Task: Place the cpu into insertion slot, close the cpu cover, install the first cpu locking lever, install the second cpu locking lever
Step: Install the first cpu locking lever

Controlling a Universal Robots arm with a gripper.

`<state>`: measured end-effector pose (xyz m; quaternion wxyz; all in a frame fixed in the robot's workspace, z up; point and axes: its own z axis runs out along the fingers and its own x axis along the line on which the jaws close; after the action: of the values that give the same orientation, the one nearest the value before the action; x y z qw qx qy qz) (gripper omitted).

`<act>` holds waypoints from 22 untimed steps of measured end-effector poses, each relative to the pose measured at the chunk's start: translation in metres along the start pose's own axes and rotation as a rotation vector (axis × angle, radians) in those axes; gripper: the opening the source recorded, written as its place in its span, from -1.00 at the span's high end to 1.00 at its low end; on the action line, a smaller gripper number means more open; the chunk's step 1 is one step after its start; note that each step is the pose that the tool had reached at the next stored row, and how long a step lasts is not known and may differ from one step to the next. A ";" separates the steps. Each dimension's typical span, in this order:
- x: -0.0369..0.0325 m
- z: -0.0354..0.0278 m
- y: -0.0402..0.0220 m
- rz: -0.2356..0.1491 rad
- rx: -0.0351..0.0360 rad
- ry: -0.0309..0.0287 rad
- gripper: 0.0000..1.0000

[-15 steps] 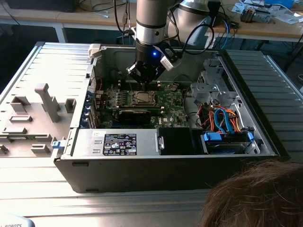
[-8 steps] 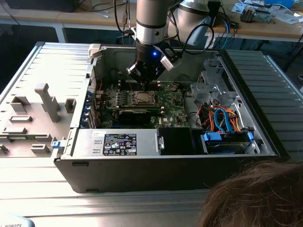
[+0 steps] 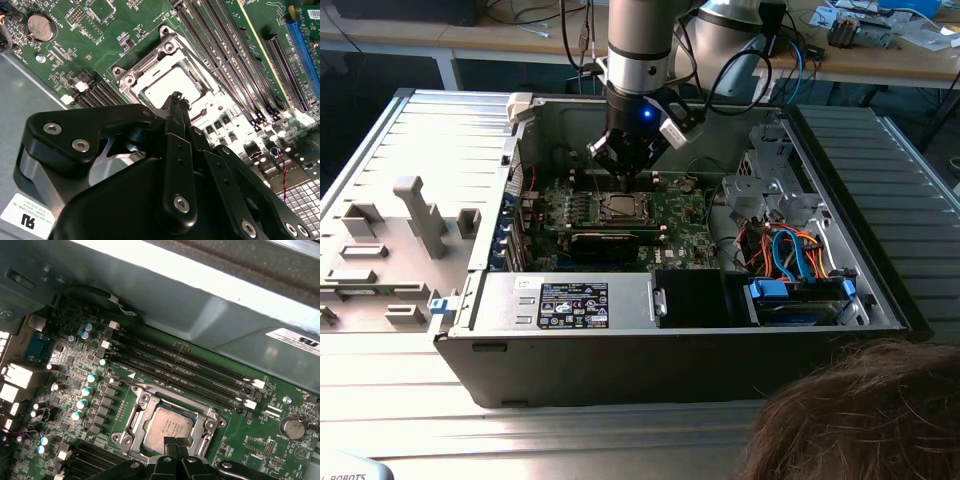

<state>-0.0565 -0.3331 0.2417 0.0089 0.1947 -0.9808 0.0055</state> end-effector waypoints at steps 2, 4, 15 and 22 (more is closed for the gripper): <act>0.0000 0.0000 0.0000 -0.004 0.0001 0.0000 0.79; 0.0000 0.0000 0.0000 -0.006 0.0001 -0.0001 0.79; 0.0000 0.0000 0.0000 -0.025 0.0005 -0.0002 0.79; 0.0000 0.0000 0.0000 -0.035 0.0007 -0.0003 0.79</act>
<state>-0.0565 -0.3331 0.2417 0.0088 0.2117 -0.9773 0.0056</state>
